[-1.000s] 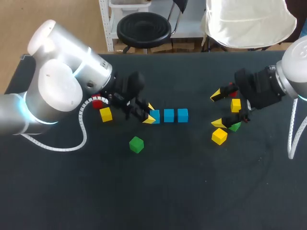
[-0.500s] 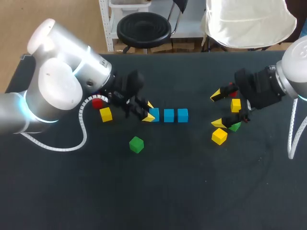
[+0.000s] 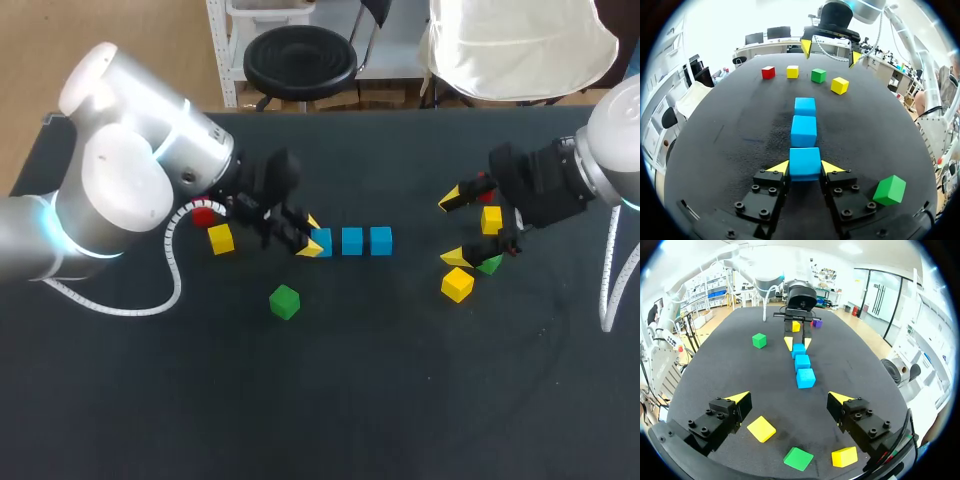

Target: Place the blue cubes, place green cubes on the blue cubes, place the yellow cubes on the green cubes, then place the red cubes on the yellow cubes, and place purple cube on the red cubes.

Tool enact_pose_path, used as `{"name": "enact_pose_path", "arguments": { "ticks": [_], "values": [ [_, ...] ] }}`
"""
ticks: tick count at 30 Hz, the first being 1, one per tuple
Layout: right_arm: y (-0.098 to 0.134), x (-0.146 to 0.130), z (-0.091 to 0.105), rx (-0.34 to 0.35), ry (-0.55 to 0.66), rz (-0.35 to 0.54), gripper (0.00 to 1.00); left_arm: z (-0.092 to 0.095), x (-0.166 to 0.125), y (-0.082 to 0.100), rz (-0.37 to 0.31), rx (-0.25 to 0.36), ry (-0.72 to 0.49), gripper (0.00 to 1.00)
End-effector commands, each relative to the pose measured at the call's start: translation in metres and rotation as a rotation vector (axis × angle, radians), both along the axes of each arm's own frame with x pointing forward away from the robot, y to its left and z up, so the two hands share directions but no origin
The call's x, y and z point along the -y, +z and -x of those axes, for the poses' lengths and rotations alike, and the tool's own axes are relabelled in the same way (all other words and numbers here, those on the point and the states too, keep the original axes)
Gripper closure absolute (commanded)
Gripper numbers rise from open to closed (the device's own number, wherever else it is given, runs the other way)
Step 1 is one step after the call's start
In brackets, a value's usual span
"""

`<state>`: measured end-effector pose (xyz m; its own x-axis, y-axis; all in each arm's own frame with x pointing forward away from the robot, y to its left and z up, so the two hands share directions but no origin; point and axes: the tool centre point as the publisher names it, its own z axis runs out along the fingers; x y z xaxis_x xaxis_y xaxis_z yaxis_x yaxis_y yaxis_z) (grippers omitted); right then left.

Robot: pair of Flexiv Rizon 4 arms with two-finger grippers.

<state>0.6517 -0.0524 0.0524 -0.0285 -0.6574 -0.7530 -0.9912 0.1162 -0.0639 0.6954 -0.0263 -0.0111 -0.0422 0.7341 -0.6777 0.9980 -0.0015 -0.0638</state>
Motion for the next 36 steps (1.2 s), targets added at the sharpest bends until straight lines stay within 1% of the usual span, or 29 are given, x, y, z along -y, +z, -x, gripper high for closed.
{"name": "enact_pose_path", "arguments": {
  "ticks": [1,13,22,36],
  "values": [
    [-0.001,0.0002,-0.0001,0.002,0.001,-0.004,0.0,-0.0025,0.0001,-0.0012,0.0,-0.001,-0.001,1.0],
    [-0.001,0.0002,-0.0001,0.002,0.001,-0.004,0.0,-0.0027,0.0009,0.0004,0.001,0.003,-0.003,1.0],
    [-0.001,0.0002,-0.0001,0.002,0.001,-0.004,0.0,-0.0031,0.0001,-0.0017,-0.008,0.001,0.0,1.0],
    [-0.001,0.0002,-0.0001,0.002,0.001,-0.004,0.0,-0.0057,-0.0004,0.0027,-0.005,0.018,-0.015,1.0]
  ]
}}
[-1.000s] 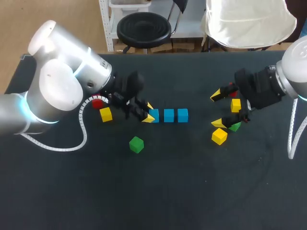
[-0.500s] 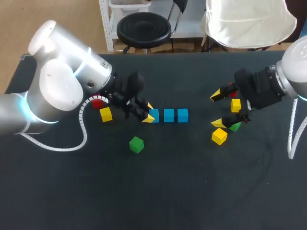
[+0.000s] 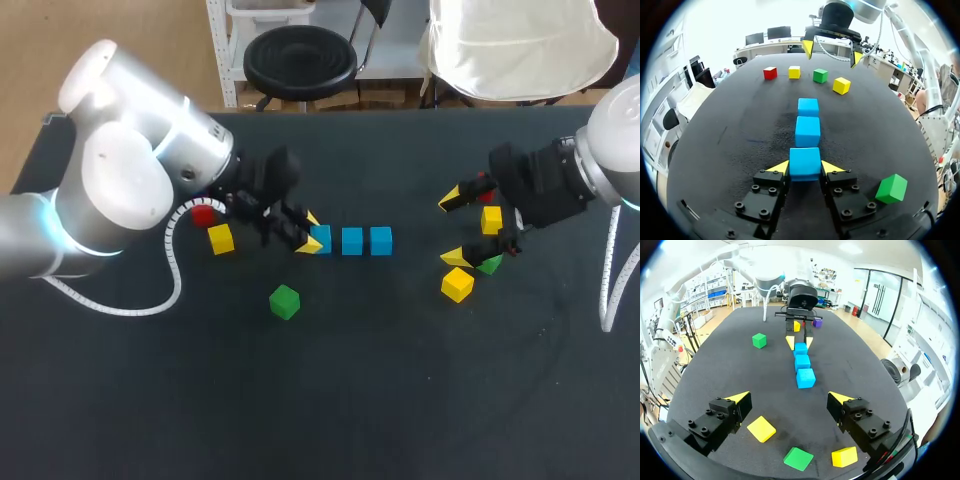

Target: Place the blue cubes, place green cubes on the blue cubes, place the yellow cubes on the green cubes, then place the red cubes on the yellow cubes, and place purple cube on the red cubes.

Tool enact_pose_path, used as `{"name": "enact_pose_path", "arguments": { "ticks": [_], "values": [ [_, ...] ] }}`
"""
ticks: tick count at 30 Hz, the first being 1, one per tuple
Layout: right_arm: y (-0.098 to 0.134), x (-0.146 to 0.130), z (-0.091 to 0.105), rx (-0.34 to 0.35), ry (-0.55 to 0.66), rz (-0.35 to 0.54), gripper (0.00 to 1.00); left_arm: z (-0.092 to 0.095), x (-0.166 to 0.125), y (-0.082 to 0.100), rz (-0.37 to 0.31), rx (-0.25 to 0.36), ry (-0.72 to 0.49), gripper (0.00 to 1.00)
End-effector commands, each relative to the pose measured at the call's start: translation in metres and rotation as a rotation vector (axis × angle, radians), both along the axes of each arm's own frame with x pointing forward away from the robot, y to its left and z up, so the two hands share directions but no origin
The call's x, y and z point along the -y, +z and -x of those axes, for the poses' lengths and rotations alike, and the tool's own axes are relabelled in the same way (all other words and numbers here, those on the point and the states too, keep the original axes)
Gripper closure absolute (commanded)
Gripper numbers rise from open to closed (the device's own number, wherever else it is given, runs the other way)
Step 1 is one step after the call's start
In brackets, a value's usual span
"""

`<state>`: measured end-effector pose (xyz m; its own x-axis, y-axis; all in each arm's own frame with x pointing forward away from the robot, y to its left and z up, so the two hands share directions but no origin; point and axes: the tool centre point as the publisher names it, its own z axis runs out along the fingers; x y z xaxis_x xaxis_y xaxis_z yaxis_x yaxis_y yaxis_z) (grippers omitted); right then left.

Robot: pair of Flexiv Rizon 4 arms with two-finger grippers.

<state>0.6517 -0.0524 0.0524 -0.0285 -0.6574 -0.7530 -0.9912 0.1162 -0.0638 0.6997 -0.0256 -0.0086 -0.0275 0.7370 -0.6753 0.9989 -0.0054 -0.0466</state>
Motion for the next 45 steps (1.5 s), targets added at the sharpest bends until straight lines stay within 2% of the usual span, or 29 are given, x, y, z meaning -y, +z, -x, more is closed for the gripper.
{"name": "enact_pose_path", "arguments": {
  "ticks": [1,41,42,43,45],
  "values": [
    [-0.001,0.0002,-0.0001,0.002,0.001,-0.004,0.0,-0.0011,0.0005,0.0002,-0.002,0.001,-0.012,1.0],
    [-0.001,0.0002,-0.0001,0.002,0.001,-0.004,0.0,-0.0011,0.0026,-0.0051,-0.016,-0.001,-0.021,1.0],
    [-0.001,0.0002,-0.0001,0.002,0.001,-0.004,0.0,-0.001,0.0027,-0.0051,-0.017,-0.002,-0.02,0.93],
    [-0.001,0.0002,-0.0001,0.002,0.001,-0.004,0.0,-0.0012,0.0027,-0.0052,-0.02,0.0,-0.022,0.75],
    [-0.001,0.0002,-0.0001,0.002,0.001,-0.004,0.0,-0.0012,0.0028,-0.0052,-0.02,0.002,-0.022,0.8]
  ]
}}
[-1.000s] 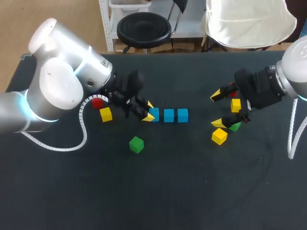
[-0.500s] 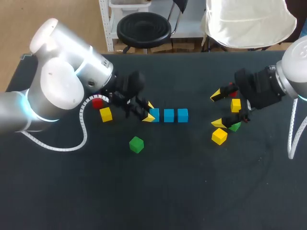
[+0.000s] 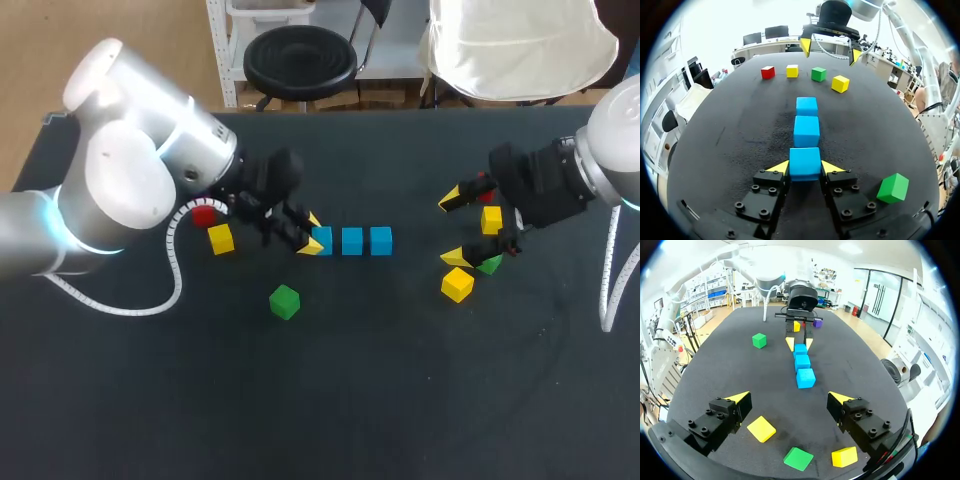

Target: Place the blue cubes, place green cubes on the blue cubes, place the yellow cubes on the green cubes, then place the red cubes on the yellow cubes, and place purple cube on the red cubes.

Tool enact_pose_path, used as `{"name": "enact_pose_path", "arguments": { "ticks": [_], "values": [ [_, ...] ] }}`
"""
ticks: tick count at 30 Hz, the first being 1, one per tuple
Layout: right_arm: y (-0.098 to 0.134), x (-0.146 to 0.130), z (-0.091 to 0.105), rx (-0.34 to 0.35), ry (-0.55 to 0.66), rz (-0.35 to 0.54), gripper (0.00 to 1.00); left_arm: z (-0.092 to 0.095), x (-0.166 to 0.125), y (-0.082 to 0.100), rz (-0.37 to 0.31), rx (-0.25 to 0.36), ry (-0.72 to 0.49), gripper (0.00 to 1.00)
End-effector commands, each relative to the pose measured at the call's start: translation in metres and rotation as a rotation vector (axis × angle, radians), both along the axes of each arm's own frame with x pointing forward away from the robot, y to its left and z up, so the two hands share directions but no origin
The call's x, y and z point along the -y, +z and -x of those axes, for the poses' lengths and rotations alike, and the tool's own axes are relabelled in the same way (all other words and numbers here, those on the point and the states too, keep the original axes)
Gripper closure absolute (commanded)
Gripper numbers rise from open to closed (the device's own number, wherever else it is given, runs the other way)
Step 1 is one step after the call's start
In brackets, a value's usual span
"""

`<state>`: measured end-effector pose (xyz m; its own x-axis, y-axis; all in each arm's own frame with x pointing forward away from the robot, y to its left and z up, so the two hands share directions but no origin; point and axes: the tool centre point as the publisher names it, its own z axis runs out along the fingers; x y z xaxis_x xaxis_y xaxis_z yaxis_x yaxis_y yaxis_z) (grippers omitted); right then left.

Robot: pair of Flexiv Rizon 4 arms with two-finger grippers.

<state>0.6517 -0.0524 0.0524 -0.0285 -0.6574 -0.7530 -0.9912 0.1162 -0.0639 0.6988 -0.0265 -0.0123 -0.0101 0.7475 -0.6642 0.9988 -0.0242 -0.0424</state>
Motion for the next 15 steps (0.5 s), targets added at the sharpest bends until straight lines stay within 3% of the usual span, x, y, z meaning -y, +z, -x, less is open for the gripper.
{"name": "enact_pose_path", "arguments": {
  "ticks": [1,3,4,15],
  "values": [
    [-0.001,0.0,0.0,0.002,0.001,-0.004,0.0,-0.002,0.002,-0.001,-0.005,-0.002,-0.002,0.8],
    [-0.001,0.0,0.0,0.002,0.001,-0.004,0.0,-0.003,0.002,0.0,-0.005,-0.007,0.006,0.47],
    [-0.001,0.0,0.0,0.002,0.001,-0.004,0.0,-0.003,0.002,0.0,-0.013,-0.003,0.01,0.0],
    [-0.001,0.0,0.0,0.002,0.001,-0.004,0.0,-0.002,-0.001,0.009,-0.015,0.001,0.035,0.0]
  ]
}}
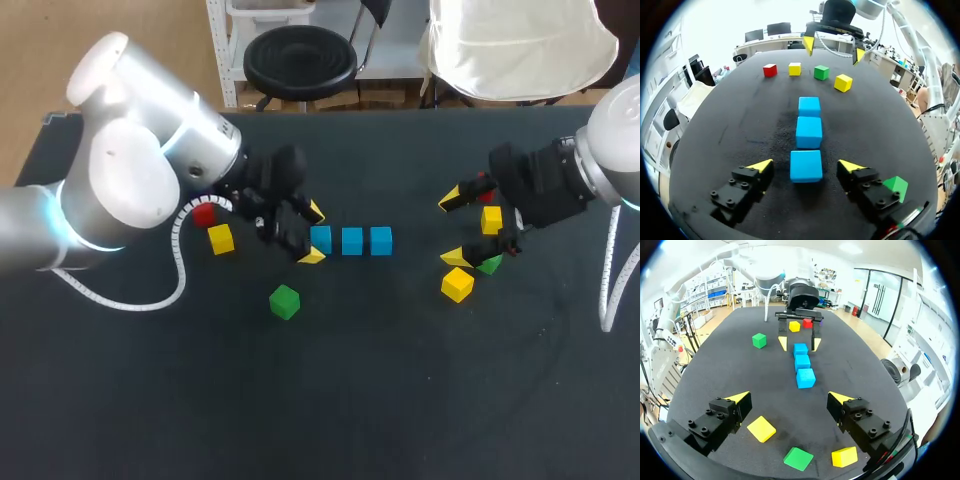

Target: Place the blue cubes, place green cubes on the blue cubes, place the yellow cubes on the green cubes, then place the red cubes on the yellow cubes, and place purple cube on the red cubes.

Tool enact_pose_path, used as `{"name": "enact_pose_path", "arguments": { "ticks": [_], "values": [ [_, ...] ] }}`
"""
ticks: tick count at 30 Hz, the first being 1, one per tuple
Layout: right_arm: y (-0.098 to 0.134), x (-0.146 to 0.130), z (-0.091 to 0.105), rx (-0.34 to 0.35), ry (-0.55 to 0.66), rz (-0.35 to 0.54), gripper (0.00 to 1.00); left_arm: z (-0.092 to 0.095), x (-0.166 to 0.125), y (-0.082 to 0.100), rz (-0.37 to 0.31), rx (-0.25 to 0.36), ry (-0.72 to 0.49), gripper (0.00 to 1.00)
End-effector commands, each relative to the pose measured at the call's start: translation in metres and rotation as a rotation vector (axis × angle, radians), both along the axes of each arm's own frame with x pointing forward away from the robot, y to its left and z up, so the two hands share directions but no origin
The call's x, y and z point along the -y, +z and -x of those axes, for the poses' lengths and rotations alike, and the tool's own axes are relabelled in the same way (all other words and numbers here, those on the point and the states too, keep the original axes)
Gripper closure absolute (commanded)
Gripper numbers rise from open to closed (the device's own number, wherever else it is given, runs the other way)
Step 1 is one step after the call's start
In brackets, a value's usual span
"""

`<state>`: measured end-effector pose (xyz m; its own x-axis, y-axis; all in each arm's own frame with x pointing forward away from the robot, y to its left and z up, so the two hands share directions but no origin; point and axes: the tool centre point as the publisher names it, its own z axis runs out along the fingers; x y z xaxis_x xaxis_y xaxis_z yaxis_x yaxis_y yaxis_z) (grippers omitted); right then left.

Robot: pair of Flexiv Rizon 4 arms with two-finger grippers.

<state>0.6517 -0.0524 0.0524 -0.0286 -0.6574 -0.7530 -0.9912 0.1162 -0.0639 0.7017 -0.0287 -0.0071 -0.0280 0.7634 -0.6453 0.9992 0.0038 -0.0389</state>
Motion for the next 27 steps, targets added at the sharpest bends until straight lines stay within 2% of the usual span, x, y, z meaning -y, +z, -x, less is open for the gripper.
{"name": "enact_pose_path", "arguments": {
  "ticks": [1,7,12,21,27],
  "values": [
    [-0.001,0.0,0.0,0.002,0.001,-0.004,0.0,0.001,-0.004,0.006,0.013,0.001,0.012,0.0],
    [-0.001,0.0,0.0,0.002,0.001,-0.004,0.0,-0.001,-0.015,0.022,0.047,0.006,0.059,0.0],
    [-0.001,0.0,0.0,0.002,0.001,-0.004,0.0,0.006,-0.023,0.032,0.056,0.017,0.07,0.0],
    [-0.001,0.0,0.0,0.002,0.001,-0.004,0.0,0.02,-0.021,0.043,0.083,0.014,0.066,0.0],
    [-0.001,0.0,0.0,0.002,0.001,-0.004,0.0,0.02,-0.02,0.05,0.08,0.02,0.061,0.0]
  ]
}}
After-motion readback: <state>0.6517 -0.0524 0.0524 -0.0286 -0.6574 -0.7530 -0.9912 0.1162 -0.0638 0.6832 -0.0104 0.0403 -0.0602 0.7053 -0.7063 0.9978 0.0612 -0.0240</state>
